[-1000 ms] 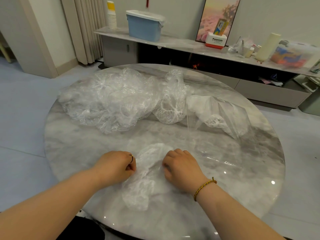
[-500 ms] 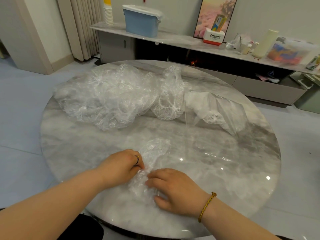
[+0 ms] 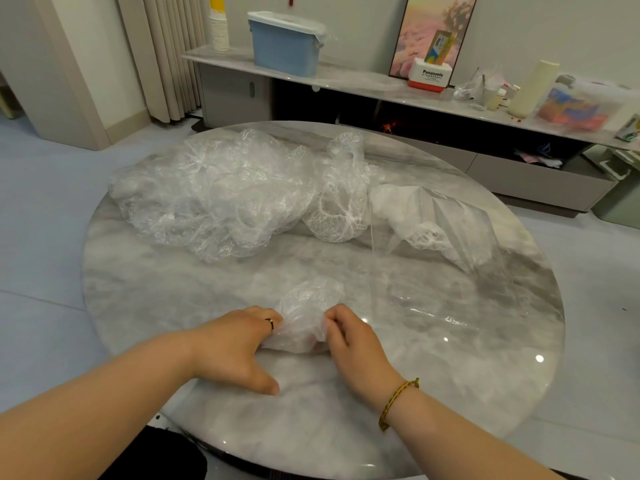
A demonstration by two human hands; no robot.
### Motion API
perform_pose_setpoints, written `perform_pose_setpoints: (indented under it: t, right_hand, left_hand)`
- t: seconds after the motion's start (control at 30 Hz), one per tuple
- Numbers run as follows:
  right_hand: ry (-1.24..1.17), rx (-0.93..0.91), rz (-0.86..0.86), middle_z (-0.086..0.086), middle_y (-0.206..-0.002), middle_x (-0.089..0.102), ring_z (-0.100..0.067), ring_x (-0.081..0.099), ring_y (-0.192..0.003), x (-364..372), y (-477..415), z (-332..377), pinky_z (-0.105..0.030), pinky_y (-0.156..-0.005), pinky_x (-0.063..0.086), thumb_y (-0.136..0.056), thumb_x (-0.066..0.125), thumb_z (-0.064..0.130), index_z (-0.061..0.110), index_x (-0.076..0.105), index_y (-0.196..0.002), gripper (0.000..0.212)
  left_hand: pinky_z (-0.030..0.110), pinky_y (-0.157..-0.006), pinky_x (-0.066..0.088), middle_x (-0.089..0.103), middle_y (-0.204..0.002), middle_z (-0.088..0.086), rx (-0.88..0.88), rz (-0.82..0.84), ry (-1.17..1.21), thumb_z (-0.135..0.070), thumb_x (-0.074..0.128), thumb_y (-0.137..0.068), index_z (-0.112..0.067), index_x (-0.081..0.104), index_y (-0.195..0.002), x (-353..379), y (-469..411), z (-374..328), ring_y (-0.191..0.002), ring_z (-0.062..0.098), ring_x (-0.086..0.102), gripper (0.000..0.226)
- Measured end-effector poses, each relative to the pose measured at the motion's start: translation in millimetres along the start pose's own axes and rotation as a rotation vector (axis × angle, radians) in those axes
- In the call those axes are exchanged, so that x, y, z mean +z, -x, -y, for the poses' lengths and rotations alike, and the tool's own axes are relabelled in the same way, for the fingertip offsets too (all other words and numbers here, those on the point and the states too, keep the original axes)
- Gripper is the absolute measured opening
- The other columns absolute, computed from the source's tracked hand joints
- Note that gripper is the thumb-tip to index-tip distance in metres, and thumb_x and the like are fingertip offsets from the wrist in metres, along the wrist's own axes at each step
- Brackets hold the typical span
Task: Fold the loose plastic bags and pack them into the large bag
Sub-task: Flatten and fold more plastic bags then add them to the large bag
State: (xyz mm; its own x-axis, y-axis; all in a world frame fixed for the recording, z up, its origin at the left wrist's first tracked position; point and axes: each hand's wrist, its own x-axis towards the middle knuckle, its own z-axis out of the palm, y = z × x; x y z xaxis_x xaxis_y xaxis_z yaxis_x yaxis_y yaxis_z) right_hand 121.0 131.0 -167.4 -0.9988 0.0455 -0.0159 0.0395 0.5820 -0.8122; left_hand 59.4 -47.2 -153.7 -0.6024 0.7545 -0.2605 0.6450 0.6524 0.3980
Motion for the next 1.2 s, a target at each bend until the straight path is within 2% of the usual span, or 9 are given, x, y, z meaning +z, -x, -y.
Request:
perform_pose_setpoints:
  t: [0.17,0.27,0.47,0.63,0.77,0.87,0.93,1.07,1.2]
  right_hand:
    - [-0.322,0.226,-0.039,-0.01,-0.081,0.06,-0.024,0.059,-0.074,5.5,-7.8,3.2,-0.034,-0.071,0.05,-0.098,0.037,0.013,0.019,0.051,-0.074,0.028]
    - [-0.495,0.276,0.001,-0.003,-0.073,0.061,-0.013,0.062,-0.058,-1.0,-7.8,11.1,-0.022,-0.054,0.046,-0.099,0.034,0.026,0.021,0.054,-0.082,0.027]
    - [-0.3,0.286,0.009,-0.002,-0.06,0.057,-0.009,0.056,-0.046,4.4,-14.9,10.1,-0.019,-0.042,0.042,-0.09,0.055,0.017,0.013,0.046,-0.082,0.012]
    - [-0.251,0.423,-0.046,-0.008,-0.056,0.057,-0.027,0.054,-0.048,2.9,-29.4,6.5,-0.026,-0.039,0.042,-0.095,0.042,0.015,0.011,0.043,-0.072,0.023]
    - [-0.228,0.477,-0.05,-0.01,-0.056,0.053,-0.026,0.052,-0.044,4.7,-37.1,4.9,-0.027,-0.039,0.041,-0.094,0.039,0.013,0.012,0.038,-0.074,0.02]
    - [-0.201,0.499,-0.075,-0.009,-0.07,0.052,-0.02,0.047,-0.045,6.3,-40.0,7.4,-0.027,-0.041,0.041,-0.093,0.036,0.008,0.013,0.036,-0.099,0.008]
    - [-0.077,0.423,-0.089,-0.01,-0.089,0.054,-0.021,0.052,-0.061,6.5,-37.8,12.2,-0.026,-0.052,0.041,-0.093,0.036,0.005,0.013,0.032,-0.122,0.031]
    - [0.431,0.127,-0.054,-0.007,-0.149,0.019,-0.02,0.025,-0.134,7.5,-32.1,15.9,-0.02,-0.105,0.021,-0.095,0.036,0.012,0.013,0.015,-0.145,0.054]
    - [0.526,-0.015,0.08,-0.002,-0.156,-0.004,-0.013,-0.005,-0.144,13.1,-39.0,8.6,-0.024,-0.114,-0.008,-0.099,0.02,0.017,0.013,0.01,-0.148,0.05]
  left_hand:
    - [0.014,-0.066,0.033,0.044,-0.074,-0.007,-0.152,-0.167,0.151,-0.056,0.048,-0.082,-0.021,0.038,-0.063,8.2,-11.4,0.0,-0.077,0.011,0.049,0.041]
    - [0.015,-0.054,0.031,0.037,-0.06,-0.006,-0.249,-0.287,0.254,-0.03,0.049,-0.094,-0.019,0.033,-0.056,9.4,-15.5,-2.8,-0.055,0.003,0.035,0.042]
    - [0.014,-0.051,0.029,0.042,-0.058,-0.006,-0.304,-0.331,0.263,-0.036,0.048,-0.093,-0.019,0.038,-0.064,7.2,-18.3,-4.4,-0.057,0.008,0.041,0.035]
    - [0.026,-0.074,0.04,0.054,-0.078,-0.005,-0.425,-0.478,0.285,-0.038,0.05,-0.091,-0.022,0.049,-0.112,-0.9,-20.5,-20.2,-0.088,0.02,0.059,0.026]
    - [0.026,-0.082,0.038,0.069,-0.091,0.001,-0.075,-0.775,-0.159,-0.036,0.042,-0.082,-0.014,0.069,-0.096,12.6,-29.9,-24.2,-0.092,0.018,0.058,0.037]
    - [0.03,-0.088,0.032,0.071,-0.1,0.002,-0.069,-0.527,-0.318,-0.037,0.02,-0.097,-0.014,0.074,-0.094,26.9,-37.2,-22.2,-0.096,0.018,0.067,0.059]
    - [0.029,-0.093,0.029,0.07,-0.105,-0.001,-0.143,-0.368,-0.326,-0.037,0.013,-0.096,-0.014,0.073,-0.098,25.5,-39.4,-23.7,-0.099,0.015,0.067,0.064]
    - [0.025,-0.112,-0.008,0.01,-0.155,-0.004,-0.19,-0.238,-0.257,-0.049,-0.018,-0.058,-0.013,0.012,-0.148,24.5,-44.9,-20.4,-0.144,0.01,0.006,0.101]
    - [0.026,-0.112,-0.012,-0.006,-0.156,-0.004,-0.179,-0.195,-0.216,-0.047,-0.025,-0.048,-0.016,-0.006,-0.148,29.1,-52.5,-19.8,-0.143,0.008,-0.01,0.106]
